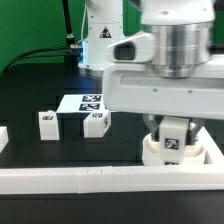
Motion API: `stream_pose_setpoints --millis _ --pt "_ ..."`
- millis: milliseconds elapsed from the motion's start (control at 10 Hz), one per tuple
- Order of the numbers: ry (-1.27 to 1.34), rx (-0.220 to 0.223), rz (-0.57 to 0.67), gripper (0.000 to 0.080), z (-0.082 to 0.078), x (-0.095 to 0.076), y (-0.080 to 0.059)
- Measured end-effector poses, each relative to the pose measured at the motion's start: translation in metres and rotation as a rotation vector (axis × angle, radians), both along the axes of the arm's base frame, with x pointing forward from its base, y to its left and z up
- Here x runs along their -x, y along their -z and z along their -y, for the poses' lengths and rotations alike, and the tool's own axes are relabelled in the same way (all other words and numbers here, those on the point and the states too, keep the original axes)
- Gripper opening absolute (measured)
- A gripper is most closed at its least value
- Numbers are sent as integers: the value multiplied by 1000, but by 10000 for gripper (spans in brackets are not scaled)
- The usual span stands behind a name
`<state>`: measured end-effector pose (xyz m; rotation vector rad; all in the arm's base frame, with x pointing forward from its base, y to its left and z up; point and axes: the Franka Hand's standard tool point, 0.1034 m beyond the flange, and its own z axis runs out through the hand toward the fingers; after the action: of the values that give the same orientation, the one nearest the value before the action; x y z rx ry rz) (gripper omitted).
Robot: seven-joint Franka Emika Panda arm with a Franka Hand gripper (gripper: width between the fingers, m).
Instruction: Assemble stool
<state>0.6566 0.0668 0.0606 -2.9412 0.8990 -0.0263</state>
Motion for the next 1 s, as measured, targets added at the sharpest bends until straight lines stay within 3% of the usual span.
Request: stream_pose_setpoints --millis 300,500,700,800,900,1000 --pt "243 1 -24 331 9 6 4" --pt "369 26 -29 331 11 9 4" --pt "381 30 -33 338 12 10 5" --pt "381 30 -33 517 12 10 5" --pt "381 30 -33 517 12 10 5" --pt "370 27 -28 621 11 9 3"
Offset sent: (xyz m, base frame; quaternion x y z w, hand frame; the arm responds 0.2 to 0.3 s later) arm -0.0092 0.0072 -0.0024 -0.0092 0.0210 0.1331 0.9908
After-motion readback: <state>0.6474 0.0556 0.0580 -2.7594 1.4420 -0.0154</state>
